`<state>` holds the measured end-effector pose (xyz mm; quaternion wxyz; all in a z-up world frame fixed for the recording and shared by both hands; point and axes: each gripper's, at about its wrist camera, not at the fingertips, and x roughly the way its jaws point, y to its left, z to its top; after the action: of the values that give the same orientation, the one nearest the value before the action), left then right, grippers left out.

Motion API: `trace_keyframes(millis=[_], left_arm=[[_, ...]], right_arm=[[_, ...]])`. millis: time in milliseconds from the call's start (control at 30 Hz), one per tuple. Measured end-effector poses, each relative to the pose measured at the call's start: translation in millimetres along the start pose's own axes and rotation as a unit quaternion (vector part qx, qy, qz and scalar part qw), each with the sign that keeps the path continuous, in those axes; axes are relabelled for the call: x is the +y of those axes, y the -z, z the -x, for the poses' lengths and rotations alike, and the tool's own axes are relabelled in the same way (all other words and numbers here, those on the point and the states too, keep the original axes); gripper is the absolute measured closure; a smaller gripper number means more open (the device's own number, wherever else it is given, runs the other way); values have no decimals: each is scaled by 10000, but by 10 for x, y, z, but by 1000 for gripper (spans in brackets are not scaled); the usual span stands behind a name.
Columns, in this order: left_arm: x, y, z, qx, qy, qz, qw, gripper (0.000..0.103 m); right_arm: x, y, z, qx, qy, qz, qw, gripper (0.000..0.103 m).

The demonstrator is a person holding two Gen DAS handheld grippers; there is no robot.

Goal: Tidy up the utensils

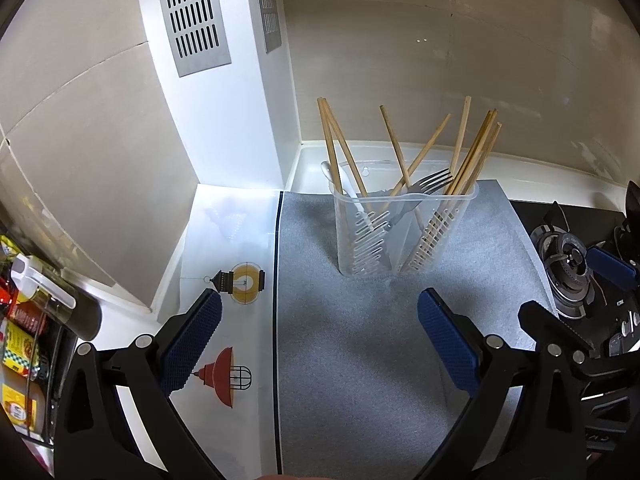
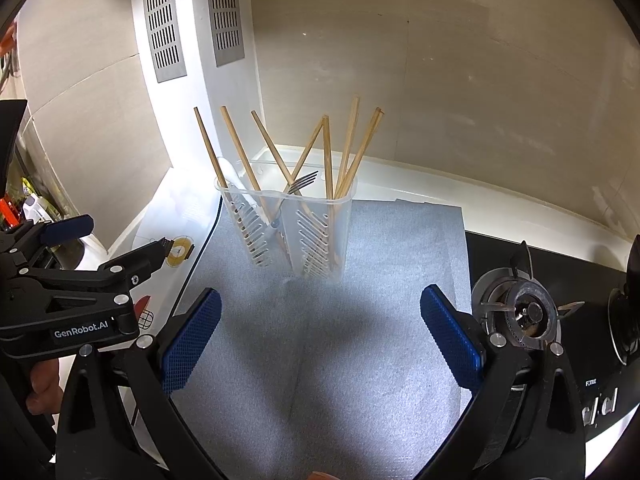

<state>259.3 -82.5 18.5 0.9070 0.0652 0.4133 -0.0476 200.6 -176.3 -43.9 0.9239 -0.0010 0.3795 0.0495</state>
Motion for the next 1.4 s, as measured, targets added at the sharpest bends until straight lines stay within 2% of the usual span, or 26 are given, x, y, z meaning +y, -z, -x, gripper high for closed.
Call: trace_keyframes(millis=[1400], left_arm=[[-34, 32, -11, 29, -70, -93, 9999, 8]], right_arm=[[39, 1, 25, -26, 9, -5, 10000, 5]])
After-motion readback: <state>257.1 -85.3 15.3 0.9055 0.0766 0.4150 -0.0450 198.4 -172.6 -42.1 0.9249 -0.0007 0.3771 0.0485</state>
